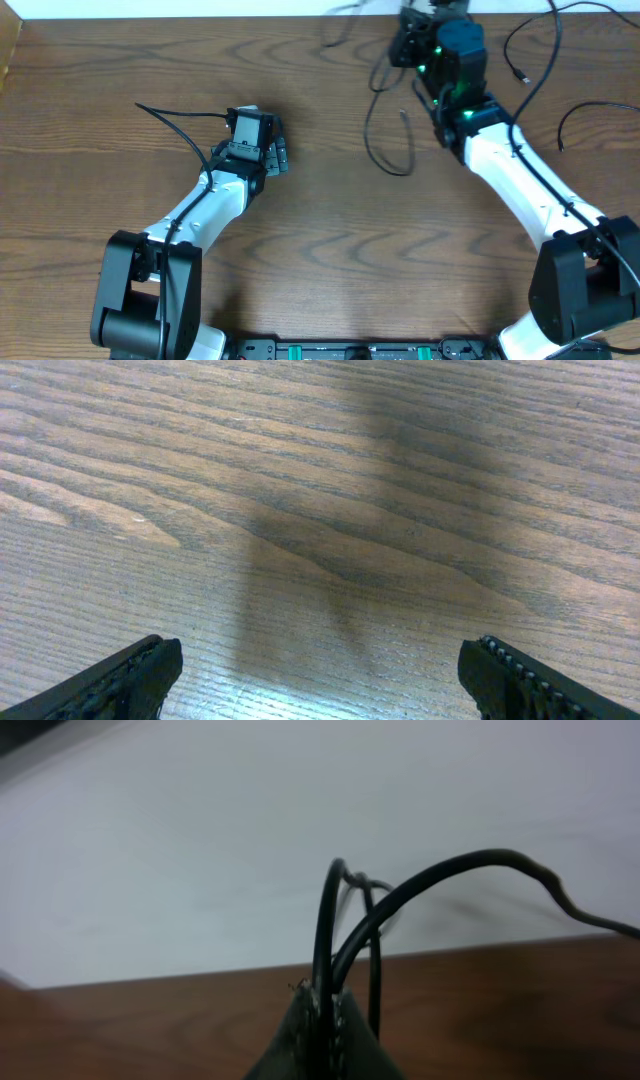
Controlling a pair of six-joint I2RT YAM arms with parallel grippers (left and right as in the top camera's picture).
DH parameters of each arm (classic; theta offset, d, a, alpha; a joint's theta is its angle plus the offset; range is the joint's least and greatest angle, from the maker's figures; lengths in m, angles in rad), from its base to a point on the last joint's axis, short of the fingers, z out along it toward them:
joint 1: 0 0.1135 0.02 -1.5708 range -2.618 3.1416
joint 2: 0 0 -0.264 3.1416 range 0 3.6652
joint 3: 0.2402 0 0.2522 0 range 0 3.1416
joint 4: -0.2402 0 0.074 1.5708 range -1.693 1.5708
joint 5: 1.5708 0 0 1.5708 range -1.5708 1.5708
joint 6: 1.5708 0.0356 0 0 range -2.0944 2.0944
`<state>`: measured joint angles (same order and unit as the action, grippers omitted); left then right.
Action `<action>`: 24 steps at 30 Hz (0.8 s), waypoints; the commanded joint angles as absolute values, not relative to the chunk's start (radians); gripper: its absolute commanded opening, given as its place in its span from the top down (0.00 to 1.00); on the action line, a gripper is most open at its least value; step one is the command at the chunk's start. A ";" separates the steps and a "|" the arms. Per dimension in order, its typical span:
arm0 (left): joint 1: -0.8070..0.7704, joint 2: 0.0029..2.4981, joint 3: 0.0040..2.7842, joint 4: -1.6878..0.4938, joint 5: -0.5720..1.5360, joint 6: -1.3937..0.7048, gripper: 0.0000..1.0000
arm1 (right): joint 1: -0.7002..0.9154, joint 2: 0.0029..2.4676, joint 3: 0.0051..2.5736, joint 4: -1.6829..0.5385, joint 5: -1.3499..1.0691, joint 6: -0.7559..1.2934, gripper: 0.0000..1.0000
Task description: Untangle cables
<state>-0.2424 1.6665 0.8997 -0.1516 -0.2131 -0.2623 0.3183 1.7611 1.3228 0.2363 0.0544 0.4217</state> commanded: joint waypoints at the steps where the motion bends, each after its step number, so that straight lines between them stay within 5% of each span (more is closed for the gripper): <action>1: -0.239 1.666 0.899 -0.153 -0.229 -0.268 0.07 | 0.271 1.804 1.328 0.197 0.098 0.351 0.99; 17: -0.239 1.666 0.899 -0.153 -0.229 -0.268 0.07 | 0.229 2.156 1.328 0.516 0.016 0.448 0.95; 19: -0.239 1.666 0.899 -0.153 -0.229 -0.268 0.07 | 0.229 2.188 1.328 0.535 0.064 0.457 0.81; 23: -0.239 1.666 0.899 -0.153 -0.229 -0.268 0.06 | 0.225 2.224 1.328 0.527 0.128 0.482 0.36; 24: -0.239 1.666 0.899 -0.153 -0.229 -0.268 0.06 | 0.223 2.224 1.328 0.519 0.126 0.482 0.06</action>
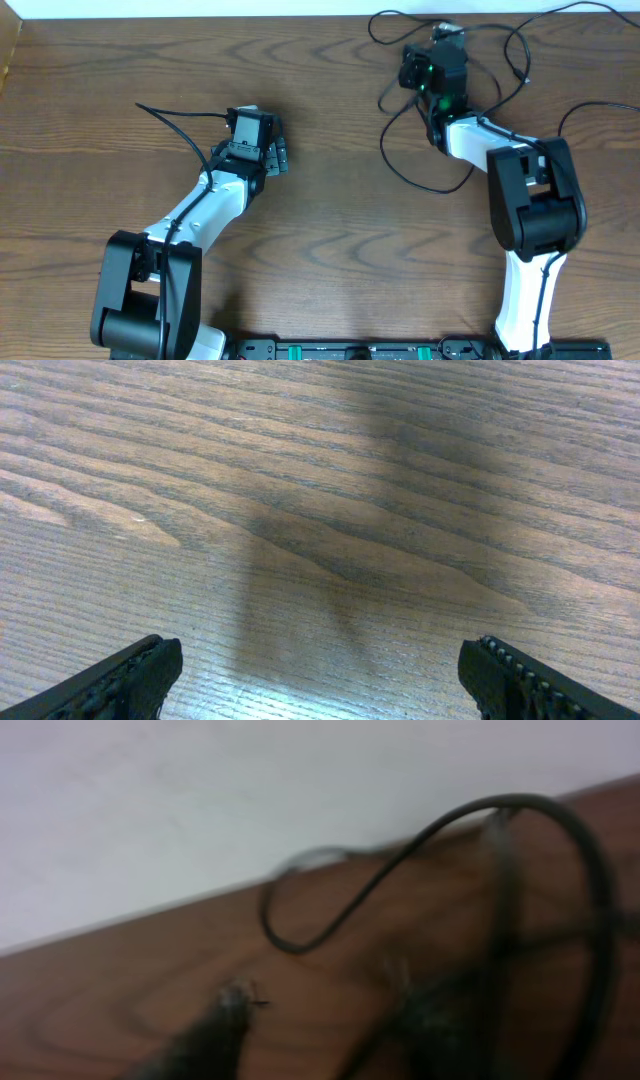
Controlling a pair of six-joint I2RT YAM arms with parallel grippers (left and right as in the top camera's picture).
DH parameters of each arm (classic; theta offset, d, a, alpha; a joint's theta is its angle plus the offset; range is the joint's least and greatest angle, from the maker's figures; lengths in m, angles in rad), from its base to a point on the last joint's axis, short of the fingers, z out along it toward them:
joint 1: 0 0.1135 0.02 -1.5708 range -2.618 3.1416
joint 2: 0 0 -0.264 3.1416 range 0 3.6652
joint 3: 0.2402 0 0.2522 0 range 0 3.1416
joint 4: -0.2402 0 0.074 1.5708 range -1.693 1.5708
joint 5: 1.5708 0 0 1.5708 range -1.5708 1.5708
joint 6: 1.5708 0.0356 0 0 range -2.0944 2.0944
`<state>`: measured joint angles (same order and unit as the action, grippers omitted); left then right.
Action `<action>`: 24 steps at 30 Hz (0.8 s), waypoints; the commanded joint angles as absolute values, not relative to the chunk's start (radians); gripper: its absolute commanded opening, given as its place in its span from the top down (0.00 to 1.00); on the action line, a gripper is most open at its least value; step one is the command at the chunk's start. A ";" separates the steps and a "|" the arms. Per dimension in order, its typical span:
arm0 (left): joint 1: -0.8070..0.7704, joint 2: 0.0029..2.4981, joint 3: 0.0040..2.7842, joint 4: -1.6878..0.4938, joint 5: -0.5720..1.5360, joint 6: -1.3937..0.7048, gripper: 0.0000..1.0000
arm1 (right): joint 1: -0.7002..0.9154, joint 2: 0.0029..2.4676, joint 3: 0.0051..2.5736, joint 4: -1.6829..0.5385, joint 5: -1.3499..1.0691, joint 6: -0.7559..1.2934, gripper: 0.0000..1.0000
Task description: Untangle cables
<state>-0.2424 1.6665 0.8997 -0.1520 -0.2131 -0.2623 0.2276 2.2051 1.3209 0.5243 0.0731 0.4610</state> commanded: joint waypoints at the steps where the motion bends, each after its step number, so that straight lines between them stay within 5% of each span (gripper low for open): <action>1: -0.239 1.666 0.899 -0.153 -0.229 -0.268 0.07 | 0.222 2.223 1.328 0.513 0.121 0.481 0.01; 11: -0.239 1.666 0.899 -0.153 -0.229 -0.268 0.07 | 0.224 2.084 1.328 0.356 -0.005 0.396 0.01; 24: -0.239 1.666 0.899 -0.153 -0.229 -0.268 0.07 | 0.233 1.719 1.328 -0.483 0.035 0.257 0.01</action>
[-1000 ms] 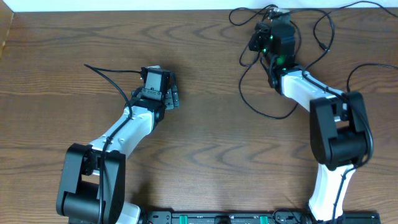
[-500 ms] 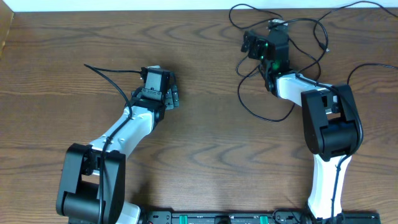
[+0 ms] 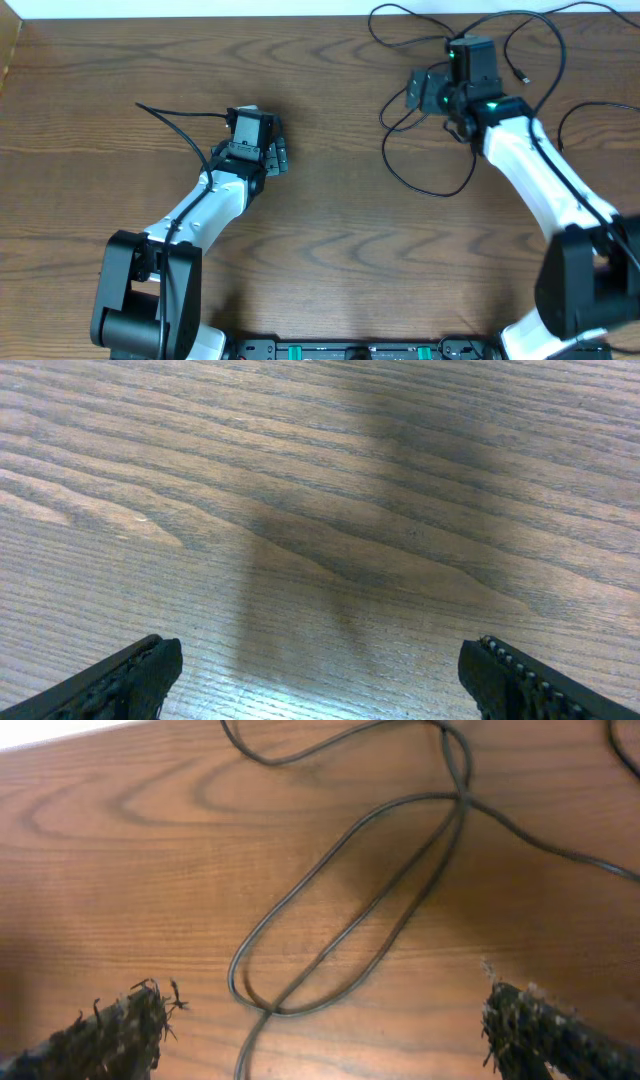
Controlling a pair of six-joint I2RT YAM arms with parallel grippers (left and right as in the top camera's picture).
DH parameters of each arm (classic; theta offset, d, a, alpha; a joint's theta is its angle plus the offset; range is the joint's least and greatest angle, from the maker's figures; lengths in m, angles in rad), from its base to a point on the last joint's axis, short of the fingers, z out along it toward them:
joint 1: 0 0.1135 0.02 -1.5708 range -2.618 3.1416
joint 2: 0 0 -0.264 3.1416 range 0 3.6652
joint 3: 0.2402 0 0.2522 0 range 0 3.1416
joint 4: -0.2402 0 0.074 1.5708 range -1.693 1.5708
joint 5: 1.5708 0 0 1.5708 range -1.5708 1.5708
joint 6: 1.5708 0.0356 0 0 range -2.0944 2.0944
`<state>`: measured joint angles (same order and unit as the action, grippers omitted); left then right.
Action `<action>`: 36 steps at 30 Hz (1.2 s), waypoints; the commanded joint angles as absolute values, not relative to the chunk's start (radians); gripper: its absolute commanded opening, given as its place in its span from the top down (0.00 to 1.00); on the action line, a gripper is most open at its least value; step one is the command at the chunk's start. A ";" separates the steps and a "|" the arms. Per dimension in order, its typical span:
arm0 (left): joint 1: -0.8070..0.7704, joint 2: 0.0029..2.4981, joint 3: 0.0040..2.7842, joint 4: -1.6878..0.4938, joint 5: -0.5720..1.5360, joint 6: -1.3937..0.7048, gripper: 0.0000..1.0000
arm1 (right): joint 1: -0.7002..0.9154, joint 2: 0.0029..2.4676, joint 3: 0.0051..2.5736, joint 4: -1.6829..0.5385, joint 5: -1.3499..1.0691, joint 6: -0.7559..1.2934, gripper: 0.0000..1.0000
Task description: Untangle cables
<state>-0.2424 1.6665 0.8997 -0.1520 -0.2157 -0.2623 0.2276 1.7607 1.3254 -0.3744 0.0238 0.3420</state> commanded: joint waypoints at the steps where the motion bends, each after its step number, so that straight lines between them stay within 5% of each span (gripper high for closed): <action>1: -0.239 1.666 0.899 -0.153 -0.229 -0.268 0.07 | 0.234 1.713 1.328 -0.532 0.035 0.242 0.01; 16: -0.239 1.666 0.899 -0.153 -0.229 -0.268 0.07 | 0.286 1.739 1.309 -0.985 -0.047 0.186 0.10; 36: -0.239 1.666 0.899 -0.153 -0.229 -0.268 0.07 | 0.433 1.739 0.989 -0.765 -0.024 0.408 0.12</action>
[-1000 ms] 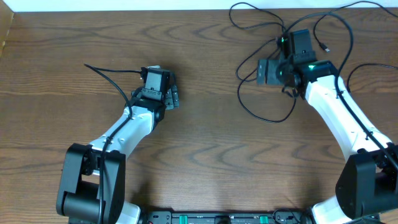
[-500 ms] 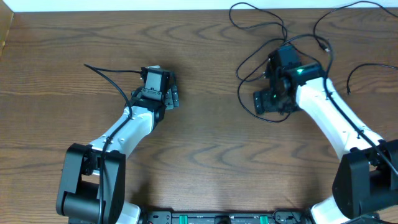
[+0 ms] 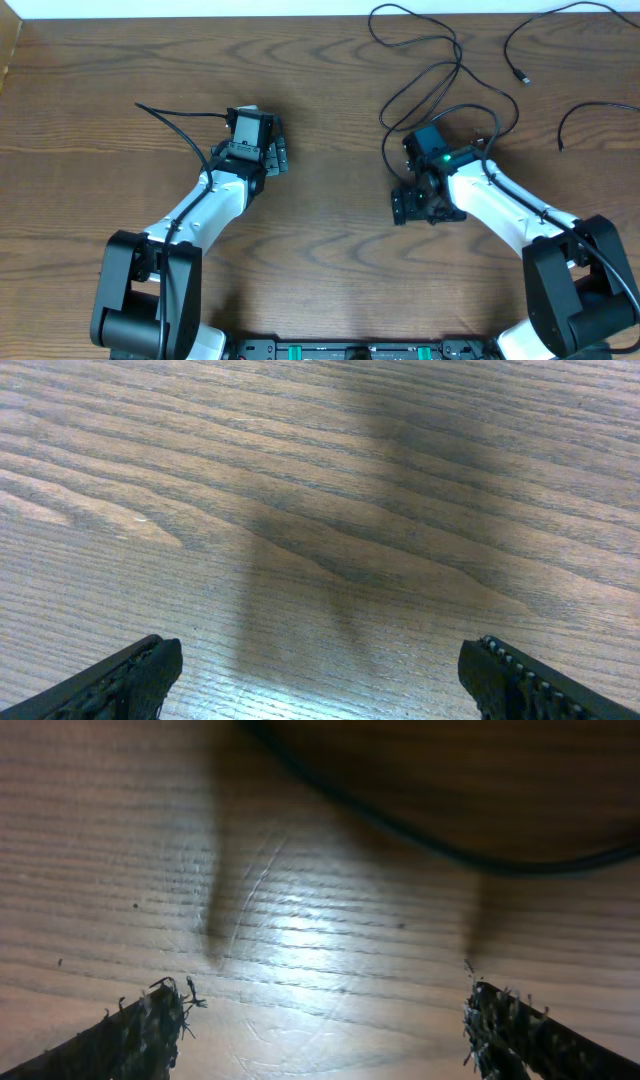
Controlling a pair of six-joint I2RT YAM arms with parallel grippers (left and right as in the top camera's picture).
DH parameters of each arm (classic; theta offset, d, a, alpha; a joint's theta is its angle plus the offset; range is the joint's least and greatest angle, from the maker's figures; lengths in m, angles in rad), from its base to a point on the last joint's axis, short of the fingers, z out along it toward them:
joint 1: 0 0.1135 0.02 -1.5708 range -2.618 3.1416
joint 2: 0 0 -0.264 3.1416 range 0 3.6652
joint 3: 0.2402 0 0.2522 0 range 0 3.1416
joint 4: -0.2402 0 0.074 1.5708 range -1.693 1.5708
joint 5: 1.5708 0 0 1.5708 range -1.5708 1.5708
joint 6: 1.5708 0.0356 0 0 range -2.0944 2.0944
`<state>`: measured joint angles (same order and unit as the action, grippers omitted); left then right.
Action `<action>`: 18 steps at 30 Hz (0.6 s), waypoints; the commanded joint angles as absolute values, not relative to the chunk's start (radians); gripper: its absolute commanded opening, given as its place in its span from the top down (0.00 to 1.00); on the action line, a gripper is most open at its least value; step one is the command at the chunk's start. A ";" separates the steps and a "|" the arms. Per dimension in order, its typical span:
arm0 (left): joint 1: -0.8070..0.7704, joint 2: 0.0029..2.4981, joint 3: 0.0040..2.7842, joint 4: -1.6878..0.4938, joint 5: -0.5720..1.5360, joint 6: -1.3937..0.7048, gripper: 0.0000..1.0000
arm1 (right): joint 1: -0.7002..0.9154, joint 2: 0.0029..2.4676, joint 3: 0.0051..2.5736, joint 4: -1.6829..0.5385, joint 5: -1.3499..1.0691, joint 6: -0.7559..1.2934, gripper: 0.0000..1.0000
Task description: Untangle cables
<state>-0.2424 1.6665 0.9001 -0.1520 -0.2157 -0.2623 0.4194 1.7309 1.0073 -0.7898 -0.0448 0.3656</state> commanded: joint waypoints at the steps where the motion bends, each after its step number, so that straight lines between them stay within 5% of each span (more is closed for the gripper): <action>1: -0.239 1.666 0.899 -0.153 -0.229 -0.268 0.07 | 0.434 1.739 0.979 -0.745 -0.020 0.408 0.11; 18: -0.239 1.666 0.899 -0.153 -0.229 -0.268 0.06 | 0.442 1.740 0.714 -0.371 0.171 0.528 0.02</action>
<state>-0.2424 1.6665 0.9001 -0.1516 -0.2157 -0.2623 0.4438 1.6760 0.8021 -0.3752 0.1471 0.4686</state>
